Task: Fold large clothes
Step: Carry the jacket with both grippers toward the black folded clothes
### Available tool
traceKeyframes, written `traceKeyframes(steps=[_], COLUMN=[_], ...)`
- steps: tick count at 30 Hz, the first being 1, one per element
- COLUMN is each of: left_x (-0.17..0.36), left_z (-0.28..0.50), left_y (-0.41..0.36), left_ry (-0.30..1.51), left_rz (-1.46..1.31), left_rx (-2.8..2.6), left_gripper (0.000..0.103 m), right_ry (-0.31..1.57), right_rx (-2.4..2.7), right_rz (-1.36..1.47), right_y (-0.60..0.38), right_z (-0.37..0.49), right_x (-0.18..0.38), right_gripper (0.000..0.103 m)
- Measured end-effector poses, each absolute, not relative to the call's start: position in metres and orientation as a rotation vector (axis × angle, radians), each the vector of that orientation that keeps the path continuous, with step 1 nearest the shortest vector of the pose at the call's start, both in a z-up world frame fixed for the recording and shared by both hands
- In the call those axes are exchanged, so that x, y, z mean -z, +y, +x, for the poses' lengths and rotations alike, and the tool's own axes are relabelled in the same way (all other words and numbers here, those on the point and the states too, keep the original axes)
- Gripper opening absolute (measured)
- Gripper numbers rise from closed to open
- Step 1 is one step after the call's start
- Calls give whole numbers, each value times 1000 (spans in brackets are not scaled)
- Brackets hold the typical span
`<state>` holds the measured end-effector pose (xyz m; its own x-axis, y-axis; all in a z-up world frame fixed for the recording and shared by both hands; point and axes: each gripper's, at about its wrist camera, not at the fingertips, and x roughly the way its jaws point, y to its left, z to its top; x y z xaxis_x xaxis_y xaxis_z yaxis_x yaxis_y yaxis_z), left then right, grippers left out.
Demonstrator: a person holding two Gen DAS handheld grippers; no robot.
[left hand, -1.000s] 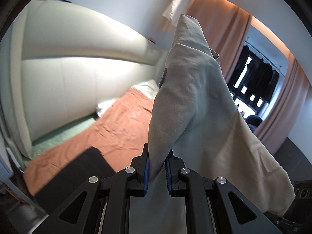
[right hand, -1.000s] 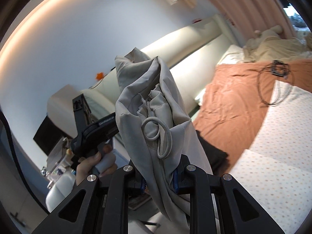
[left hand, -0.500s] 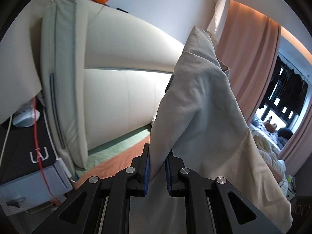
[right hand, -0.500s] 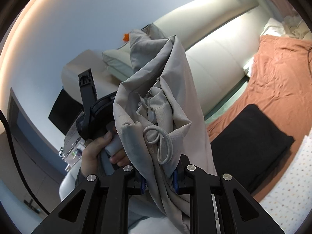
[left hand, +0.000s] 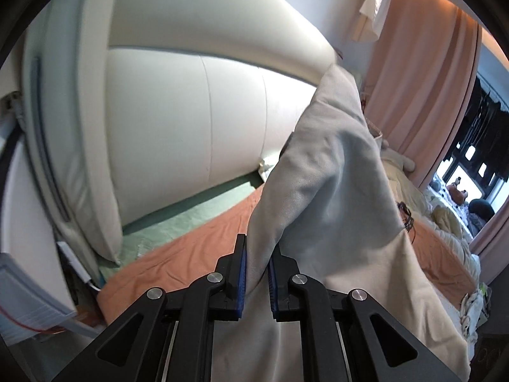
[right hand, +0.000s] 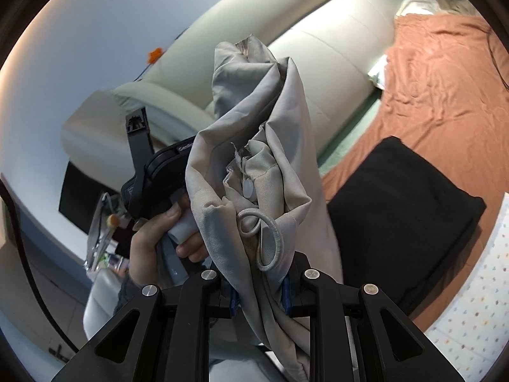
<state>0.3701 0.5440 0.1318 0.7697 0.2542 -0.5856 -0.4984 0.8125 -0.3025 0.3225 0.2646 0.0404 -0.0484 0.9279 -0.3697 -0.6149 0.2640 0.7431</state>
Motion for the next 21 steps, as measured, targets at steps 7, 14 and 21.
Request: traceKeyframes(steps=[7, 14, 21], left_x=[-101, -64, -44], left_z=[429, 470, 423], left_y=[538, 526, 531], left_ry=[636, 793, 819], left_rz=[-440, -305, -335], left_rx=[-419, -489, -477], left_gripper=[8, 14, 47], right_ry=[1052, 1126, 1232], right_rx=[-1222, -1143, -1001], right_rz=[504, 563, 529], right_y=[239, 236, 242], right_z=[383, 429, 452], right_x=[17, 87, 143], right_gripper=[21, 21, 21])
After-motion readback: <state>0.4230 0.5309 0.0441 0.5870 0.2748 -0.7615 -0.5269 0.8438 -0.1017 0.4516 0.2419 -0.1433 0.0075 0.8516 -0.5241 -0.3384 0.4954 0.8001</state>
